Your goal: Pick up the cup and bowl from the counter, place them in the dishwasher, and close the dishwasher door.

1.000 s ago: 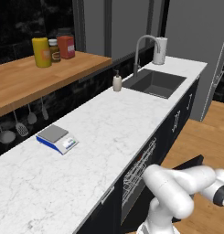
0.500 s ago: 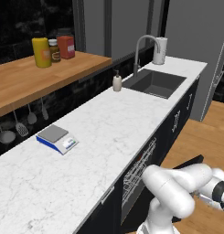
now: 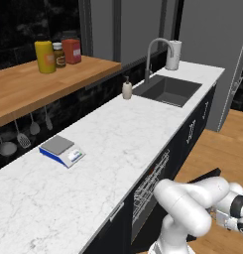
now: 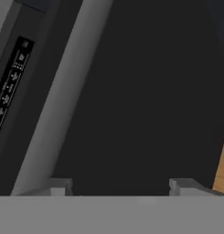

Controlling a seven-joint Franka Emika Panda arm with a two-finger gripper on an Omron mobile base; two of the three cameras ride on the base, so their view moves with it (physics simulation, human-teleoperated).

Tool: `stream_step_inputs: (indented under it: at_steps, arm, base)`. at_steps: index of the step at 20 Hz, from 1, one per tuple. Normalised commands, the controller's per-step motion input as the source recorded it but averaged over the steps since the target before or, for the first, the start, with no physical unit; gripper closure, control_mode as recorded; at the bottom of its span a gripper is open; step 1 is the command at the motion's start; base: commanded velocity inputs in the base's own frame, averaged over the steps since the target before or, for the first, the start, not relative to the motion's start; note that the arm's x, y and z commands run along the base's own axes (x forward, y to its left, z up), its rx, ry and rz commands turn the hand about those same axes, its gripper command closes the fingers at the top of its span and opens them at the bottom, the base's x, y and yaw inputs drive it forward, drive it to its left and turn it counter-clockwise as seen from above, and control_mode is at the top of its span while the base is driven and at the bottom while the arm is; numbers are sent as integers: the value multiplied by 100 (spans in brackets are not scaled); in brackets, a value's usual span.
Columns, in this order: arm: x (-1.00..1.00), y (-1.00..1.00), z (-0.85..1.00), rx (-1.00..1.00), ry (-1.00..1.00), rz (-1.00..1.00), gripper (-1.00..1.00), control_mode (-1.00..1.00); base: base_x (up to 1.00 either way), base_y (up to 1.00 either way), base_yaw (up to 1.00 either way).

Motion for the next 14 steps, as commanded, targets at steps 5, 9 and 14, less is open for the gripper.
stream_step_inputs:
  at_steps: [5,9,14]
  arm:
    - [30,55,33,20,-7,-5,-100,-100]
    - [44,68,82,17,-17,-7,-100,-100]
    - [50,81,98,13,-22,-8,-100,-100]
  base:
    - [0,0,0]
    - [0,0,0]
    - [0,0,0]
